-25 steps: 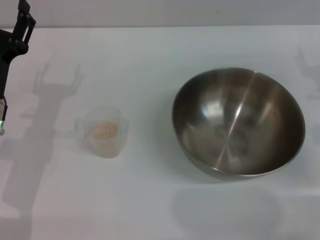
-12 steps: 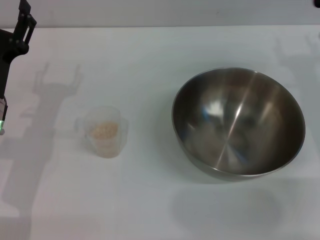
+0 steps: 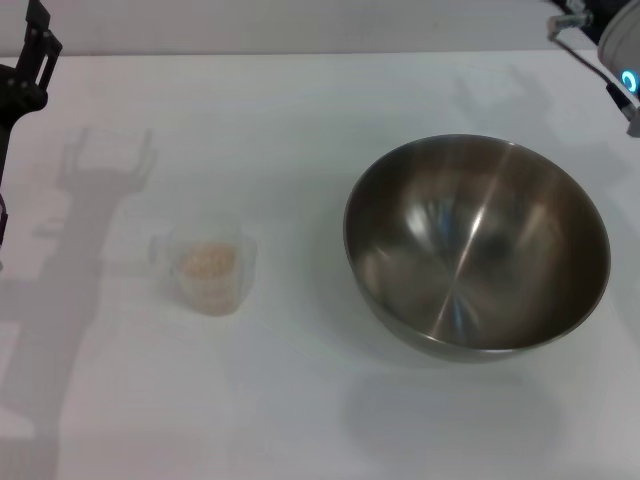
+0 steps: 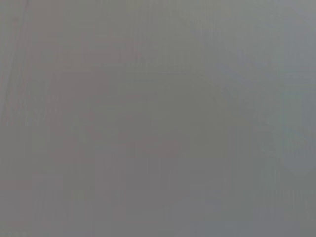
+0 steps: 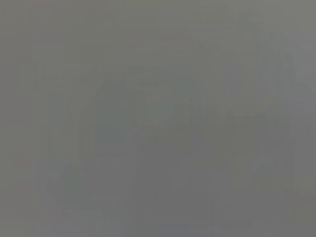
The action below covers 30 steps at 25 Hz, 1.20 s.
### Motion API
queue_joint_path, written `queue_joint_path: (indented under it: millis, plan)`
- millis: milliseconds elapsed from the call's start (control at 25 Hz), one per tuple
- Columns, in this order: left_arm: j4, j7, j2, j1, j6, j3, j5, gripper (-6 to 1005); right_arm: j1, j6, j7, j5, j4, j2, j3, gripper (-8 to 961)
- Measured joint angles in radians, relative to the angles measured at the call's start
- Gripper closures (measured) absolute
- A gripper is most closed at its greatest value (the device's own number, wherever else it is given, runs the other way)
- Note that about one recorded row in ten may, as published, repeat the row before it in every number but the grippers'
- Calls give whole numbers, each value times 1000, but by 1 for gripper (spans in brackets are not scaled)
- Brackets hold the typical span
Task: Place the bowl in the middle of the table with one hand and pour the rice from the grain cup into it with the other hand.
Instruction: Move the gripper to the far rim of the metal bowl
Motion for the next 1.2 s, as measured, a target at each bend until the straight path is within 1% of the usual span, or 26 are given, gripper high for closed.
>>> queue_joint_path:
  millis: [40,80,120,160,200,240,280,320,360,400,440,480,520,560,600,680,800,840,880,920,1000,1040,1160,1200]
  plan:
    - [0,0,0,0,0,0,0,175,10,243,-2,8,-117,-2,42,152]
    - [0,0,0,0,0,0,0,175,10,243,-2,8,-117,-2,42,152]
    - [0,0,0,5,0,0,-1,175,30,494,-12,15,-223,-4,89,152]
    - [0,-1,0,7,0,0,0,175,30,494,-12,15,-223,-4,89,152]
    - [0,-1,0,7,0,0,0,175,43,607,-21,17,-273,-5,115,152]
    - [0,-1,0,7,0,0,0,176,67,816,-45,28,-349,-5,164,152]
    - [1,-1,0,9,0,0,-1,176,67,816,-45,28,-349,-5,164,152]
    - [1,-1,0,9,0,0,-1,176,106,1020,-75,61,-406,-6,230,152]
    - [-5,-1,0,19,1,0,0,176,106,1020,-75,61,-406,-6,230,152]
    - [-5,-1,0,19,1,0,0,176,130,1109,-89,80,-418,-6,263,152]
    - [-6,-1,0,23,2,-1,0,176,179,1281,-119,105,-428,-6,342,153]
    - [-6,-1,0,23,2,-1,0,176,179,1281,-119,105,-428,-6,342,153]
    - [-6,-1,0,23,2,-1,0,176,227,1418,-156,107,-413,-7,417,153]
    - [-6,-1,0,23,2,-1,0,176,245,1469,-182,106,-399,-8,445,153]
    - [-3,-1,0,24,2,-2,0,177,245,1469,-182,106,-399,-8,445,153]
    - [-1,-1,-1,24,2,-2,0,177,314,1598,-291,97,-313,-16,554,153]
    - [-1,-1,-2,24,2,-2,0,177,325,1612,-306,95,-294,-19,572,153]
    - [-4,-1,-2,24,2,-2,0,177,350,1634,-345,76,-242,-31,603,153]
    - [-6,-1,-1,24,2,-2,0,177,350,1634,-345,76,-242,-31,603,153]
    - [-7,-1,-1,24,2,-1,0,178,366,1639,-375,49,-188,-36,613,153]
    - [-7,-1,-1,24,2,-1,0,178,370,1639,-387,41,-163,-37,617,154]
    - [-4,-1,-1,19,2,1,0,178,382,1635,-418,38,-106,-37,631,154]
    - [-2,-1,-2,17,2,2,0,178,400,1620,-454,38,-26,-30,648,154]
    - [-2,-1,-2,17,2,2,0,178,400,1620,-454,38,-26,-30,648,154]
